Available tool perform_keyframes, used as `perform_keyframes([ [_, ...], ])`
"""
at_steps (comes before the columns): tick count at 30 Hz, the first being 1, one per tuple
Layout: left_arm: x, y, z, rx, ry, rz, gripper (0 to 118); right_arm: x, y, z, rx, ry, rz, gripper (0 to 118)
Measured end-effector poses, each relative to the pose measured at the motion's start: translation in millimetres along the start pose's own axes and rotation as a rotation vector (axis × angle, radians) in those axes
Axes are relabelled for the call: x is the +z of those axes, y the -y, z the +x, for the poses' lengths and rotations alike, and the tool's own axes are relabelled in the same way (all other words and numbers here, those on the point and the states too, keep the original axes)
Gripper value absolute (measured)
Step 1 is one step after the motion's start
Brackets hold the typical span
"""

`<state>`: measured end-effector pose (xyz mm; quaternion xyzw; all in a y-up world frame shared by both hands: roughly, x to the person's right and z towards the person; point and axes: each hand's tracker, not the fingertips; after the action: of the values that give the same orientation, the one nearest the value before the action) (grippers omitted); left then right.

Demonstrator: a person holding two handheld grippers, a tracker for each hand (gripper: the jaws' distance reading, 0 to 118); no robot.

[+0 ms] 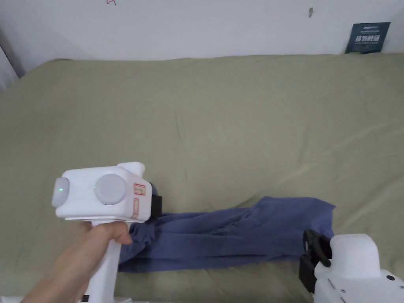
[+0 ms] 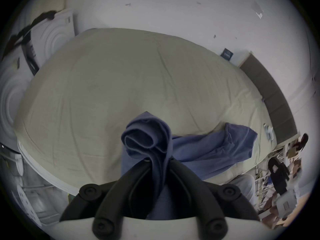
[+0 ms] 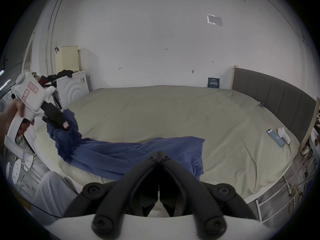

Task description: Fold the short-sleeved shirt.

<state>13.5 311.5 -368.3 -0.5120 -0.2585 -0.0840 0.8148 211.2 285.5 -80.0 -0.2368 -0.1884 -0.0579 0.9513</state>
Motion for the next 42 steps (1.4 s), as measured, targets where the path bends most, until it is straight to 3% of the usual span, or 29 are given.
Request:
perform_keyframes([
  [4, -49.3, -1.0, 37.5, -0.035, -0.052, -0.077, 10, 2.0, 7.7, 8.8, -0.022, 0.004, -0.016, 2],
  [5, -59.9, -0.4, 42.5, -0.036, -0.076, -0.092, 25, 2.3, 9.8, 11.2, -0.03, 0.004, -0.022, 2],
  [6, -65.9, 0.0, 51.6, -0.024, -0.065, -0.082, 71, 2.3, 11.8, 12.9, -0.037, 0.009, -0.028, 2],
  [7, -73.1, 0.7, 55.4, -0.016, -0.025, -0.089, 109, 2.5, 13.3, 14.3, -0.048, 0.018, -0.037, 2],
  [8, -79.9, 1.1, 57.3, -0.001, 0.012, -0.1, 118, 2.7, 14.6, 16.7, -0.057, 0.016, -0.045, 2],
  [9, -82.0, 2.9, 58.2, 0.015, 0.057, -0.117, 112, 2.9, 15.9, 18.6, -0.068, 0.019, -0.049, 2],
  [13, -61.8, -5.4, 47.3, 0.065, 0.161, -0.053, 111, -0.4, 20.3, 22.3, -0.081, 0.023, -0.07, 2],
  [14, -48.8, -1.1, 43.1, 0.065, 0.191, -0.043, 108, -1.3, 20.8, 22.1, -0.08, 0.023, -0.073, 2],
  [15, -36.5, 0.0, 34.6, 0.075, 0.211, -0.022, 97, -3.1, 20.4, 21.0, -0.081, 0.023, -0.079, 2],
  [17, -14.8, 2.3, 9.5, 0.102, 0.26, 0.028, 92, -6.2, 19.9, 19.2, -0.087, 0.015, -0.086, 2],
  [18, -9.2, 3.7, -2.3, 0.125, 0.301, 0.057, 77, -7.7, 19.4, 18.1, -0.092, 0.011, -0.09, 2],
  [20, -12.4, 3.7, -29.8, 0.167, 0.355, 0.034, 1, -10.9, 18.9, 14.6, -0.097, -0.004, -0.098, 2],
  [26, -63.7, 15.5, -50.4, 0.309, 0.472, -0.059, 0, -14.8, 15.7, 3.9, -0.076, -0.021, -0.111, 2],
  [31, -129.2, 21.9, -17.4, 0.372, 0.719, -0.183, 0, -17.0, 18.1, 5.7, -0.07, -0.02, -0.138, 2],
  [33, -143.1, 24.6, -2.9, 0.299, 0.531, -0.234, 0, -17.6, 20.2, 7.7, -0.067, -0.003, -0.155, 2],
  [38, -102.0, 16.1, -6.6, 0.262, 0.583, -0.159, 0, -19.5, 21.6, 13.5, -0.066, 0.005, -0.168, 2],
  [42, -42.5, 3.0, -50.8, 0.21, 0.551, -0.032, 0, -26.2, 19.9, 7.7, -0.084, -0.009, -0.172, 2],
])
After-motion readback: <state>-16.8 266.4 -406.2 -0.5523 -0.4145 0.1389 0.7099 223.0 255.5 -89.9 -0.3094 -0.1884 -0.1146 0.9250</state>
